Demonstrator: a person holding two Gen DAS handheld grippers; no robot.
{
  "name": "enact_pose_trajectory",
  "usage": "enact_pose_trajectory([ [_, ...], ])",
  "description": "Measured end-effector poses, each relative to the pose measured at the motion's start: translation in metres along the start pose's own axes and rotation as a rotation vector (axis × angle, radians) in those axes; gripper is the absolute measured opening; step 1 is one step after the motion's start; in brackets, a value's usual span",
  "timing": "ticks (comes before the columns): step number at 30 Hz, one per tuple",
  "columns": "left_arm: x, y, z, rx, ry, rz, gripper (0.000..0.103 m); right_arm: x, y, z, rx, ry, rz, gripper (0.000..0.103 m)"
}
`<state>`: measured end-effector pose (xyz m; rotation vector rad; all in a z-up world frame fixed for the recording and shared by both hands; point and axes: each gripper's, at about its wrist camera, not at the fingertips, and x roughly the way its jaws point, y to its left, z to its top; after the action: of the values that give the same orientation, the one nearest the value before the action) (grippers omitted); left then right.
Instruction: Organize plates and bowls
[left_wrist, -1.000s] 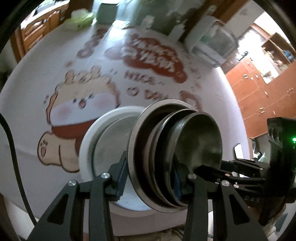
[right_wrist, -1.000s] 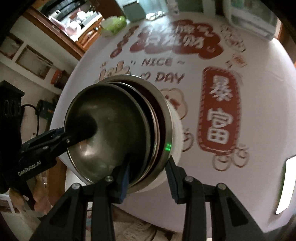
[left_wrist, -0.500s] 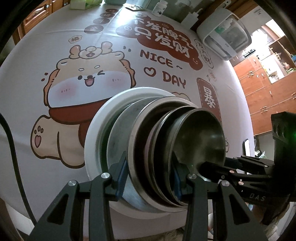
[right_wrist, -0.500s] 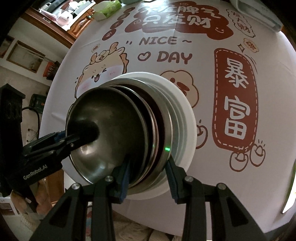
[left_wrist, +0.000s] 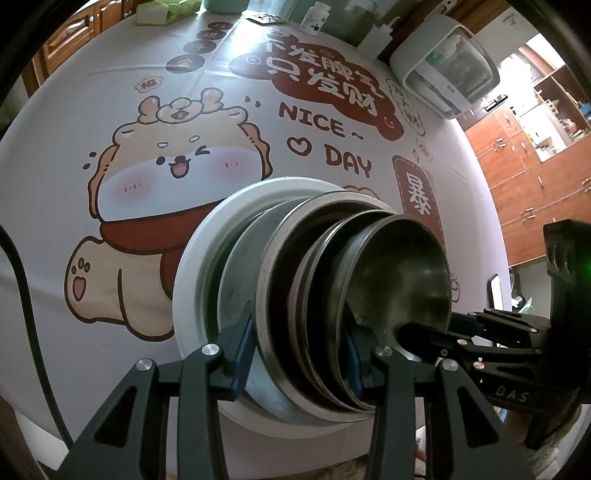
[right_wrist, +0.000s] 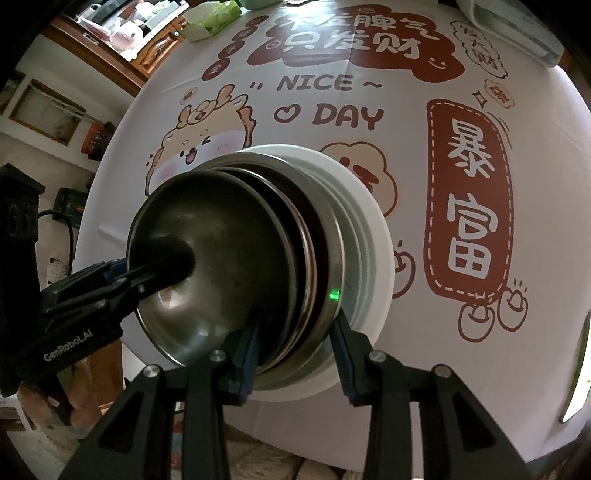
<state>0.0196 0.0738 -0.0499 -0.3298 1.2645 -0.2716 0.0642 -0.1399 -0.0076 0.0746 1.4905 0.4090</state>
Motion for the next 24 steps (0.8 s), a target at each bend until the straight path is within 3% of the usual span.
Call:
enact_pose_trajectory([
  [6, 0.003, 0.000, -0.001, 0.013, 0.010, 0.020, 0.040, -0.001, 0.005, 0.000, -0.025, -0.006, -0.024, 0.037],
  [9, 0.001, -0.001, -0.002, 0.015, -0.003, 0.020, 0.048, -0.003, 0.006, -0.001, -0.032, -0.023, -0.038, 0.037],
  [14, -0.017, -0.010, -0.002, 0.054, -0.093, 0.062, 0.072, -0.009, 0.005, -0.004, -0.035, -0.058, -0.043, 0.038],
  [24, -0.037, -0.029, -0.008, 0.101, -0.159, 0.099, 0.081, -0.035, 0.005, -0.022, -0.036, -0.170, -0.044, 0.039],
])
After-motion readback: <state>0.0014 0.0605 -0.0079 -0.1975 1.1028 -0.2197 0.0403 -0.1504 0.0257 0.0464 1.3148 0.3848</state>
